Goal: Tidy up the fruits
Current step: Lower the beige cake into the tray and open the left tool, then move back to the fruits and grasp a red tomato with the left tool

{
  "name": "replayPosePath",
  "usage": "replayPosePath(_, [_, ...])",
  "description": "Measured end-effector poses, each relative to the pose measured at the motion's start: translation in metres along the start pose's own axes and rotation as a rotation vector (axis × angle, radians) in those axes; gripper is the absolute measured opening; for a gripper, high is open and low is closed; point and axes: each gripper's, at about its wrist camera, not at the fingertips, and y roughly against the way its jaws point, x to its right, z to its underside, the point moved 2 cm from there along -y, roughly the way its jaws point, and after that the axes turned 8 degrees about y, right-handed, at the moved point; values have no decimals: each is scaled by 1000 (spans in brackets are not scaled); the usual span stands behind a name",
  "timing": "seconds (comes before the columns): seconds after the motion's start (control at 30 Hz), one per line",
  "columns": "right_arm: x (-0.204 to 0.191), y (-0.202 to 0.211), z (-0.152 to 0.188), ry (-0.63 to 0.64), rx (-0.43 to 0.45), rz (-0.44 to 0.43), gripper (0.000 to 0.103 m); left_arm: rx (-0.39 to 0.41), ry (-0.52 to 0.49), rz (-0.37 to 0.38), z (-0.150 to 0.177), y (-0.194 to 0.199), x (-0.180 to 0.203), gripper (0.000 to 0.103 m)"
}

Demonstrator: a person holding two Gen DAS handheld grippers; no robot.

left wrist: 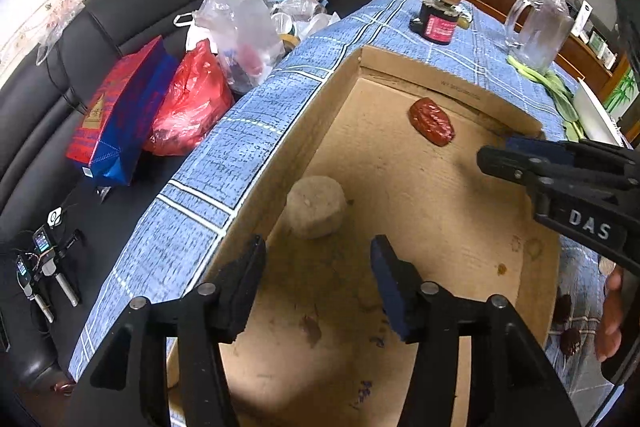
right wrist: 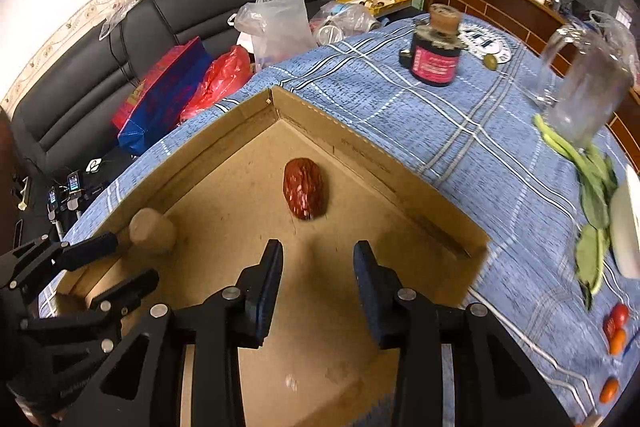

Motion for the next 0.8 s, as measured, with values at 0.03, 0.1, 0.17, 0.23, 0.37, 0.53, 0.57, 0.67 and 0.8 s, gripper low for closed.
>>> replayPosePath(0.03, [0, 5, 3, -6, 5, 3, 40, 4, -2, 1, 2, 2, 0, 54])
replayPosePath(0.1, [2, 17, 11, -24, 15, 4, 40, 12, -6, 9, 9, 11, 4, 54])
replayPosePath(0.17, [3, 30, 21, -35, 24, 5, 40, 20, -11, 17, 14, 18, 8, 54])
replayPosePath(0.23, [3, 43, 33, -36, 32, 20, 40, 28, -21, 28, 21, 27, 15, 54])
replayPosePath(0.37, [5, 71, 61, -34, 46, 55, 40, 51, -51, 52, 36, 43, 35, 54])
replayPosePath(0.53, [10, 101, 96, -33, 61, 82, 40, 61, -85, 96, 53, 59, 63, 54])
replayPosePath(0.57, [12, 108, 104, -39, 66, 81, 40, 66, -98, 105, 58, 63, 72, 54])
replayPosePath(0.67, [16, 124, 126, -54, 77, 91, 40, 75, -131, 120, 69, 72, 91, 54])
replayPosePath(0.8, [26, 143, 155, -87, 87, 113, 40, 87, -172, 133, 83, 81, 113, 54])
